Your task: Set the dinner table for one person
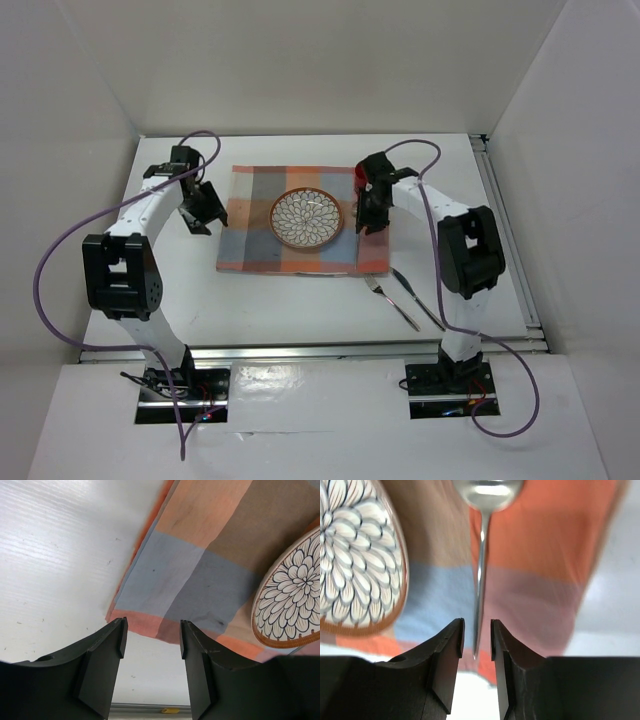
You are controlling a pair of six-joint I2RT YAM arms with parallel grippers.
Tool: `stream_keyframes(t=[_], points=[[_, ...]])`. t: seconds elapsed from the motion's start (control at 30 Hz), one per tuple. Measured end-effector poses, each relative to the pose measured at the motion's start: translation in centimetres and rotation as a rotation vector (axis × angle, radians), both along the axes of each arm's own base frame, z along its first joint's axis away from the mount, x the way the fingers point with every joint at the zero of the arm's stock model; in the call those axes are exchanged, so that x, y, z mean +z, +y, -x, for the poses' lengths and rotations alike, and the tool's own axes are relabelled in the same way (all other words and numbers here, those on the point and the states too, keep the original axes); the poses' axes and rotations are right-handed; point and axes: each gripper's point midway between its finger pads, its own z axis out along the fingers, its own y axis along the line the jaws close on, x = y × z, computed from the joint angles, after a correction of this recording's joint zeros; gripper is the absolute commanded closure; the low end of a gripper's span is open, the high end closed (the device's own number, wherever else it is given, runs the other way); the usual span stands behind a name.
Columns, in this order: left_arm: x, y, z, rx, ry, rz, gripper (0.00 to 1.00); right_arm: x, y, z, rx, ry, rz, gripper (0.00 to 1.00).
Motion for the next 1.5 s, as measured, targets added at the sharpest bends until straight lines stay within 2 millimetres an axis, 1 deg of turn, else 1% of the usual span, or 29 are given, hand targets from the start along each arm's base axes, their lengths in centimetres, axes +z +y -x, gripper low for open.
stream_keyframes(t=[0.07, 0.1, 0.13, 0.2, 0.23, 0.3, 0.33, 0.4, 0.53, 0.63, 0.7, 0.8, 0.9, 0.97, 1.0, 1.07, 1.13, 1.17, 1.23, 1.3, 1.47, 1.5], points=[[0.0, 0.0, 0.1, 0.0, 0.005, 0.0, 0.38, 1.1, -0.6, 1.0, -0.006, -0.019, 0.002, 0.61], [0.1, 0.0, 0.2, -0.001, 0.005, -0.001, 0.38, 1.8, -0.9, 1.6, -0.01, -0.032, 0.001, 0.59], [0.1, 0.0, 0.2, -0.001, 0.005, -0.001, 0.38, 2.6, -1.3, 2.5, -0.012, -0.047, -0.001, 0.55], [0.3, 0.0, 0.3, -0.003, 0.002, -0.003, 0.38, 4.2, -2.0, 4.4, -0.017, -0.078, -0.012, 0.41], [0.4, 0.0, 0.3, -0.003, 0.001, -0.003, 0.38, 4.6, -2.4, 5.6, -0.016, -0.086, -0.016, 0.31], [0.6, 0.1, 0.2, -0.006, -0.005, -0.005, 0.38, 5.2, -3.2, 7.8, -0.011, -0.094, -0.023, 0.27], [0.7, 0.1, 0.2, -0.012, -0.007, -0.007, 0.38, 5.1, -3.4, 8.9, -0.006, -0.088, -0.029, 0.27], [0.8, 0.1, 0.1, -0.02, -0.012, -0.01, 0.38, 4.0, -3.6, 11.0, 0.004, -0.046, -0.035, 0.26], [0.9, 0.1, 0.1, -0.021, -0.013, -0.01, 0.38, 0.9, -3.4, 14.6, 0.02, 0.069, -0.034, 0.26], [0.9, 0.1, 0.1, -0.022, -0.013, -0.009, 0.38, -0.5, -3.1, 16.6, 0.036, 0.137, -0.035, 0.27], [0.9, 0.1, 0.1, -0.022, -0.013, -0.008, 0.38, -1.3, -2.9, 17.2, 0.043, 0.168, -0.021, 0.27], [1.0, 0.1, 0.0, -0.022, -0.015, -0.008, 0.38, -2.5, -2.8, 17.7, 0.059, 0.205, 0.013, 0.3], [1.4, 0.0, -0.2, -0.023, -0.026, -0.007, 0.38, -3.3, -2.8, 18.1, 0.066, 0.23, 0.038, 0.35], [1.5, 0.0, -0.4, -0.024, -0.031, -0.004, 0.38, -3.5, -2.9, 18.0, 0.062, 0.233, 0.052, 0.38], [1.5, -0.1, -0.4, -0.025, -0.032, -0.001, 0.38, -3.6, -3.0, 18.0, 0.06, 0.234, 0.058, 0.45], [1.6, -0.1, -0.4, -0.026, -0.032, 0.0, 0.38, -3.7, -3.3, 18.0, 0.06, 0.239, 0.078, 0.57], [1.6, -0.1, -0.4, -0.026, -0.033, 0.0, 0.38, -3.9, -3.3, 18.0, 0.067, 0.244, 0.088, 0.72], [1.6, -0.1, -0.4, -0.026, -0.033, 0.0, 0.38, -4.2, -3.1, 18.2, 0.081, 0.248, 0.093, 0.75], [1.6, -0.1, -0.4, -0.026, -0.034, -0.001, 0.38, -4.8, -2.8, 18.8, 0.106, 0.274, 0.104, 0.75], [1.7, -0.1, -0.5, -0.025, -0.035, 0.0, 0.38, -4.8, -2.6, 19.2, 0.138, 0.281, 0.111, 0.75], [2.1, -0.1, -0.7, -0.025, -0.046, -0.001, 0.38, -4.7, -2.6, 20.2, 0.177, 0.31, 0.126, 0.68], [2.2, -0.1, -0.8, -0.025, -0.047, -0.001, 0.38, -4.6, -2.7, 20.2, 0.18, 0.313, 0.131, 0.64]])
